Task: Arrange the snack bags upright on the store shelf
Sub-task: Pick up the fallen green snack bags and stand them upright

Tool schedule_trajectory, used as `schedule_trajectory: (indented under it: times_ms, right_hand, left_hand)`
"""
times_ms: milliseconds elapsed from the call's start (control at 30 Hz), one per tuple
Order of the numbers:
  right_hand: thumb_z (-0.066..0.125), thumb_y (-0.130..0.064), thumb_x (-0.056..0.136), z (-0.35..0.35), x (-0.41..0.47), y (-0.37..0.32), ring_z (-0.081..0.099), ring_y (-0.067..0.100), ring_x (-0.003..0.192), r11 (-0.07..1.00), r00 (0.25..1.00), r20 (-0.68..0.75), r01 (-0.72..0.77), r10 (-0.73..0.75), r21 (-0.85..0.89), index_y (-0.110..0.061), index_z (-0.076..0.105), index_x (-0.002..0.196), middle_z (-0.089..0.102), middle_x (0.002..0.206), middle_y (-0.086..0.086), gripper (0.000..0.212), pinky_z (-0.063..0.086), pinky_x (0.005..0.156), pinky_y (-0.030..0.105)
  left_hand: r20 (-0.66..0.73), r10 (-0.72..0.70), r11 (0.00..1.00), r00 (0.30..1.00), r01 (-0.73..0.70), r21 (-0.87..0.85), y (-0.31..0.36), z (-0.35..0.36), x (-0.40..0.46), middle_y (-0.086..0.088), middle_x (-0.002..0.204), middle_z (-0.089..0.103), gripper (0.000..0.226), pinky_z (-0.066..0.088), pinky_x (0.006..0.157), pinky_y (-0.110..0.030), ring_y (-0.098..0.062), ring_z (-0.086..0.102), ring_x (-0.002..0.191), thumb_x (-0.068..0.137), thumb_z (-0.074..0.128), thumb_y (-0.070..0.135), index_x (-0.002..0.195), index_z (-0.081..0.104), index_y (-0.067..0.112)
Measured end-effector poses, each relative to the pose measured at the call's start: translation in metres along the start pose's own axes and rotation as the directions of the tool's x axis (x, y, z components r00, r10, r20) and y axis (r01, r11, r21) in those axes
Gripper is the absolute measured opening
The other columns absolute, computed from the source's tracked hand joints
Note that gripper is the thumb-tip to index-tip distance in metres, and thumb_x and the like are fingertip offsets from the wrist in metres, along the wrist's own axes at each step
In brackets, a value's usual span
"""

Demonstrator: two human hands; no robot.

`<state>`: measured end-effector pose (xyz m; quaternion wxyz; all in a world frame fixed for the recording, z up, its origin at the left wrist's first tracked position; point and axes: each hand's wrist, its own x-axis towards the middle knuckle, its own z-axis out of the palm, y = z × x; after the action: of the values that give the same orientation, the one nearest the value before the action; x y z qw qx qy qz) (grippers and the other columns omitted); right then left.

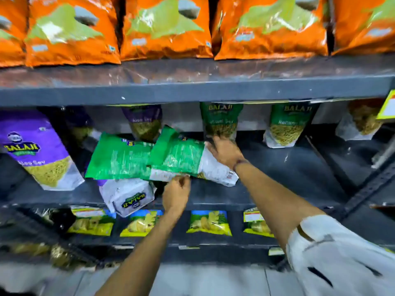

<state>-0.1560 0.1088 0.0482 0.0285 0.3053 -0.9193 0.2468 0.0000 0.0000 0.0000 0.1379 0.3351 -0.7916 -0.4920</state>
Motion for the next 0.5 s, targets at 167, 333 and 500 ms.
schedule_trajectory:
  times_ms: [167, 333, 500]
  right_hand:
    - [0.026, -0.054, 0.095, 0.014, 0.065, 0.012, 0.028, 0.031, 0.143, 0.984, 0.889, 0.446, -0.156, 0.101, 0.089, -0.009, 0.03, 0.144, 0.029, 0.155, 0.017, 0.067, 0.023, 0.118, 0.037]
    - [0.035, -0.044, 0.096, 0.016, 0.068, 0.034, 0.032, 0.029, 0.141, 0.971, 0.863, 0.504, -0.091, -0.034, 0.222, -0.015, 0.033, 0.143, 0.035, 0.152, 0.014, 0.056, 0.025, 0.118, 0.039]
    - [0.05, -0.031, 0.094, -0.019, 0.012, 0.08, 0.06, -0.001, 0.103, 0.72, 0.914, 0.403, -0.246, -0.051, 0.648, -0.008, 0.054, 0.127, 0.059, 0.126, 0.002, 0.04, 0.045, 0.102, 0.022]
  left_hand:
    - [0.134, -0.33, 0.81, 0.934, 0.353, -0.467, 0.014, 0.045, 0.018, -0.007, 0.064, 0.049, 0.03, 0.045, 0.042, -0.022, -0.021, 0.048, 0.054, 0.091, 0.056, 0.034, 0.067, 0.05, 0.015]
    - [-0.173, -0.331, 0.862, 0.928, 0.222, -0.456, -0.001, 0.069, 0.038, -0.022, 0.057, 0.06, 0.049, 0.052, 0.054, -0.037, -0.035, 0.056, 0.04, 0.07, 0.067, 0.055, 0.052, 0.05, 0.014]
    - [-0.203, -0.196, 0.914, 0.959, 0.104, -0.391, 0.019, 0.079, 0.029, -0.013, 0.062, 0.062, 0.029, 0.054, 0.075, -0.048, -0.032, 0.061, 0.07, 0.077, 0.065, 0.04, 0.059, 0.055, 0.019]
